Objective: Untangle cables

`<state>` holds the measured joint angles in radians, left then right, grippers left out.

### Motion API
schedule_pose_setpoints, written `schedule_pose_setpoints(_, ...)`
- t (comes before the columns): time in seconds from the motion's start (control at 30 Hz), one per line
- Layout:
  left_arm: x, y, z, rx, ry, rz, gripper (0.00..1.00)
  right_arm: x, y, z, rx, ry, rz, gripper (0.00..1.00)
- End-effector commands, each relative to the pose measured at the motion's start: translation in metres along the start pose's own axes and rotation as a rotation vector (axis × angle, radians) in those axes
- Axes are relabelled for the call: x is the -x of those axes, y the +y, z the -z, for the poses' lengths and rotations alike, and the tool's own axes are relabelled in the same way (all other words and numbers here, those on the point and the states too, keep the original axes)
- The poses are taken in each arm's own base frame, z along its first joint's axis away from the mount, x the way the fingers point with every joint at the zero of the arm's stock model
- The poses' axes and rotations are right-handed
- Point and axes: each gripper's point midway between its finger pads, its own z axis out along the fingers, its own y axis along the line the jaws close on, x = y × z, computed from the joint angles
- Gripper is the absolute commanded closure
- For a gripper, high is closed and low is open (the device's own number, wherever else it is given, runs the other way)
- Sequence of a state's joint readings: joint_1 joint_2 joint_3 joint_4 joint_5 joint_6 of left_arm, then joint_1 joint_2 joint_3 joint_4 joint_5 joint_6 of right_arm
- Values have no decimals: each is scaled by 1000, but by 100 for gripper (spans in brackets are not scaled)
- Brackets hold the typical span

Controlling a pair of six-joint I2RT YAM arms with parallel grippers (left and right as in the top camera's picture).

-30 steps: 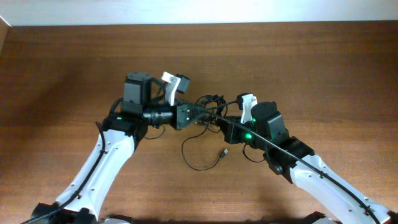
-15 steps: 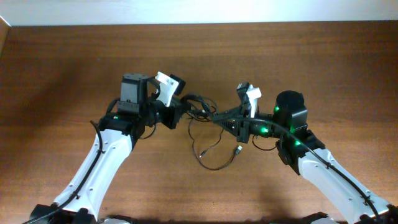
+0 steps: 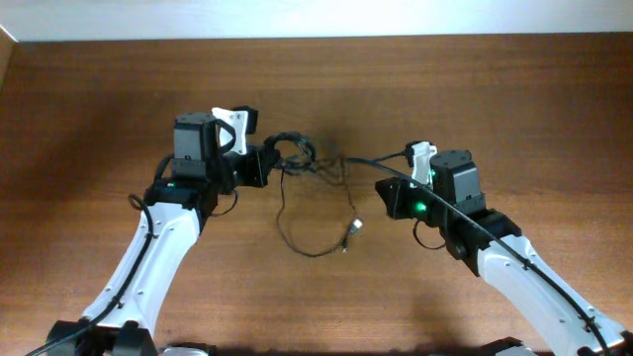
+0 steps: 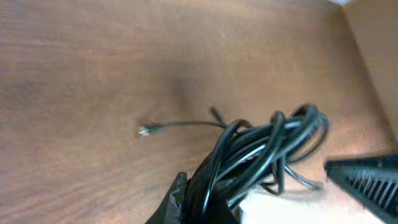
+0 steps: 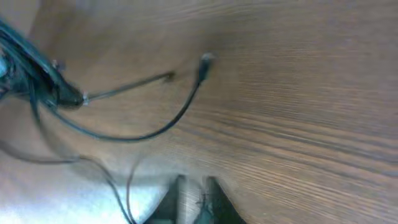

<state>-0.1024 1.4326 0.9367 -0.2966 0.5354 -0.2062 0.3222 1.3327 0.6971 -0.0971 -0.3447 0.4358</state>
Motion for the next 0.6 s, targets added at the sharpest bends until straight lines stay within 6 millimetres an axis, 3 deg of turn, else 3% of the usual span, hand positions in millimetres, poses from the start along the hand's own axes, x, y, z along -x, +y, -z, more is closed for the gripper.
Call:
schedule_pose_setpoints(0.0, 3, -17, 4, -80, 5, 0, 100, 0, 9, 1, 54, 4, -13, 56)
schedule_pose_setpoints(0.1, 2, -19, 4, -93, 17, 172, 100, -4, 57, 7, 305, 44, 45, 37)
schedule_pose_setpoints(0.2, 0, -26, 5, -127, 44, 395, 100, -10, 74, 4, 327, 45, 88, 32)
schedule_pose_setpoints(0.3, -5, -46, 9, -238, 103, 446, 100, -1, 61, -6, 169, -35, 40, 32)
schedule_pose_setpoints(0.43, -17, -71, 3, -284, 155, 405, 100, 16, 66, -4, 183, -102, -8, 32)
schedule_pose_setpoints(0.53, -26, -88, -1, -307, 192, 375, 100, 26, 51, -5, 98, -161, -39, 33)
schedule_pose_setpoints(0.57, -31, -97, -2, -333, 215, 362, 100, 30, 39, -5, 29, -192, -48, 39)
